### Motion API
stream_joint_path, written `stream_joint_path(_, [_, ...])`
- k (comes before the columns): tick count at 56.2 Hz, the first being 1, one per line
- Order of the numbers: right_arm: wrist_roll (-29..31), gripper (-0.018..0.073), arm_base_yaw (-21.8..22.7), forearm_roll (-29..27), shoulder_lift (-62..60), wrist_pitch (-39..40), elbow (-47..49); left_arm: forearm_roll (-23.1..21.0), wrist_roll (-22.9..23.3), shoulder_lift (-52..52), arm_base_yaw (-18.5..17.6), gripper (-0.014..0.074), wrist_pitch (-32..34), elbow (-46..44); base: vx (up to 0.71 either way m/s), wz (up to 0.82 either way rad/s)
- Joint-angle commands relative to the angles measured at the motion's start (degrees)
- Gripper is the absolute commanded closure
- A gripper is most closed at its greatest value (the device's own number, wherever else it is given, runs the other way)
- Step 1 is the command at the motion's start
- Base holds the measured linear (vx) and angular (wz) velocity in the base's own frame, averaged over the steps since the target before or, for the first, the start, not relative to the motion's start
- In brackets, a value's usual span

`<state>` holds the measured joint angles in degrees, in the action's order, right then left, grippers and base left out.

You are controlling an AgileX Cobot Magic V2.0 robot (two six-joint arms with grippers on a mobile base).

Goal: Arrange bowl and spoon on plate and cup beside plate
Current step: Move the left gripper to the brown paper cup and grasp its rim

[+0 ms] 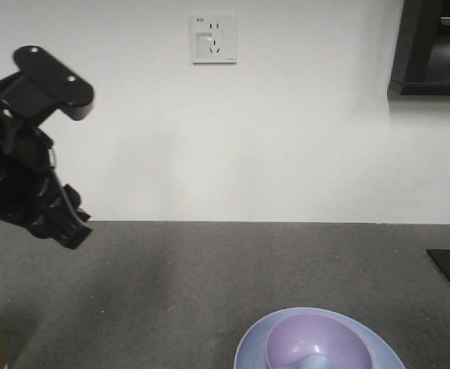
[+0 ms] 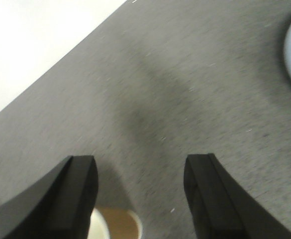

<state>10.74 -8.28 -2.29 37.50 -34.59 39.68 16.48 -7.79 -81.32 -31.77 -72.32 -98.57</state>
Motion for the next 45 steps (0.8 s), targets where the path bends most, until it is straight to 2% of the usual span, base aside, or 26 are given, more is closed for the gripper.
stream_joint_path(1, [0.12, 0.0568, 0.13, 0.48, -0.05, 3.99, 1.64, 1.46, 0.89, 2.93, 3.54, 0.0084, 0.62, 1.93, 0.00, 0.00])
stream_joint_path(9, [0.12, 0.0568, 0.13, 0.48, -0.05, 3.62, 1.64, 1.39, 0.94, 2.93, 11.35, 0.0084, 2.69, 10.98, 0.00, 0.00])
stream_joint_path(21, [0.12, 0.0568, 0.13, 0.48, -0.05, 3.62, 1.64, -2.39, 2.05, 2.81, 18.13, 0.0084, 10.03, 21.48, 0.00, 0.00])
stream_joint_path(35, [0.12, 0.0568, 0.13, 0.48, -0.05, 3.81, 1.64, -2.82, 1.76, 1.76, 20.74, 0.0084, 14.62, 25.17, 0.00, 0.00])
stream_joint_path(45, [0.12, 0.0568, 0.13, 0.48, -0.05, 3.81, 1.64, -6.16, -0.80, -2.98, 20.74, 0.0104, 14.61, 25.17, 0.00, 0.00])
